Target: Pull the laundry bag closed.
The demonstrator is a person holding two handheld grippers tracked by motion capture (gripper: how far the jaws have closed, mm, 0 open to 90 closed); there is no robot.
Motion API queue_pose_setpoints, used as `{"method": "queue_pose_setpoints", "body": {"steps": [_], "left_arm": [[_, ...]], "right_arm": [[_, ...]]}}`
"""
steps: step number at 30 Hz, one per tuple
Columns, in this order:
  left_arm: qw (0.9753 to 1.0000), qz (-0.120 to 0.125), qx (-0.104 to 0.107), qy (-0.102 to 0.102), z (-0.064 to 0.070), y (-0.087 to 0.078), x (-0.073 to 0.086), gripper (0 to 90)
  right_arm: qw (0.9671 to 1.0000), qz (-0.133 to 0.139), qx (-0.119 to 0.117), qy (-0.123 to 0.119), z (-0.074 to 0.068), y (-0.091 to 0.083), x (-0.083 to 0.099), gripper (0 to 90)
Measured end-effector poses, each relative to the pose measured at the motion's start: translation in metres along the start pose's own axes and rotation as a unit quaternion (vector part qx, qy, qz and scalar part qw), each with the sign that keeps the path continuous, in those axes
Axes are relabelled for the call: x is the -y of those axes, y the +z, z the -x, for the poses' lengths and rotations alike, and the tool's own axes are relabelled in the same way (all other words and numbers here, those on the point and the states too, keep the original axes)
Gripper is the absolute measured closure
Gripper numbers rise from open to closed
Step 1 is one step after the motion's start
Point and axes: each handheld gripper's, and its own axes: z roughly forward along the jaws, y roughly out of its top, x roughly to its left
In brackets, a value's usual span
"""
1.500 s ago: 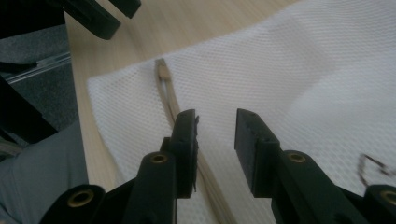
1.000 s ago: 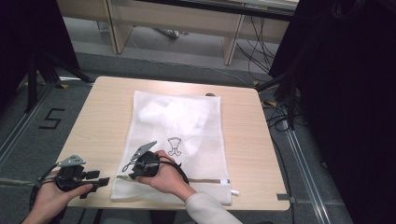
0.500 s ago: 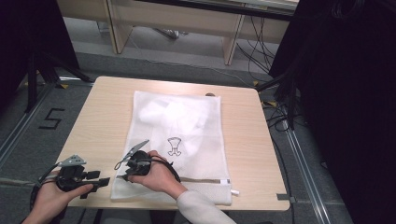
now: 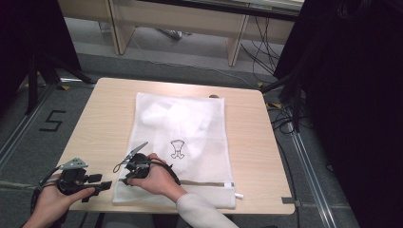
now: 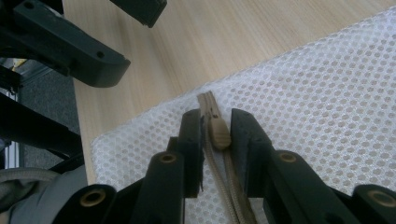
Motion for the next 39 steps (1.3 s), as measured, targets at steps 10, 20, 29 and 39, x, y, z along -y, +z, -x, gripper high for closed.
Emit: {"method": "queue_pose_setpoints", "body": {"steps": [10, 20, 29, 39], "left_arm": [[1.0000, -0.001, -0.002, 0.001, 0.0003, 0.0001, 0.0000, 43.1], [1.0000, -0.004, 0.001, 0.003, 0.0014, 0.0017, 0.0004, 43.9], [0.9998, -0.006, 0.016, -0.005, 0.0059, 0.0043, 0.0001, 45.5], [0.9998, -0.007, 0.016, -0.005, 0.0060, 0.0050, 0.0005, 45.5]], "right_arm": [[0.9999, 0.000, -0.001, 0.010, 0.0012, 0.0007, 0.0005, 81.2], [0.9997, 0.001, 0.013, -0.020, -0.0027, -0.0004, -0.0025, 82.3], [0.9987, 0.000, 0.024, -0.044, -0.0024, -0.0046, -0.0046, 85.9], [0.9992, -0.002, 0.021, -0.035, -0.0020, -0.0021, -0.0029, 80.2]]}}
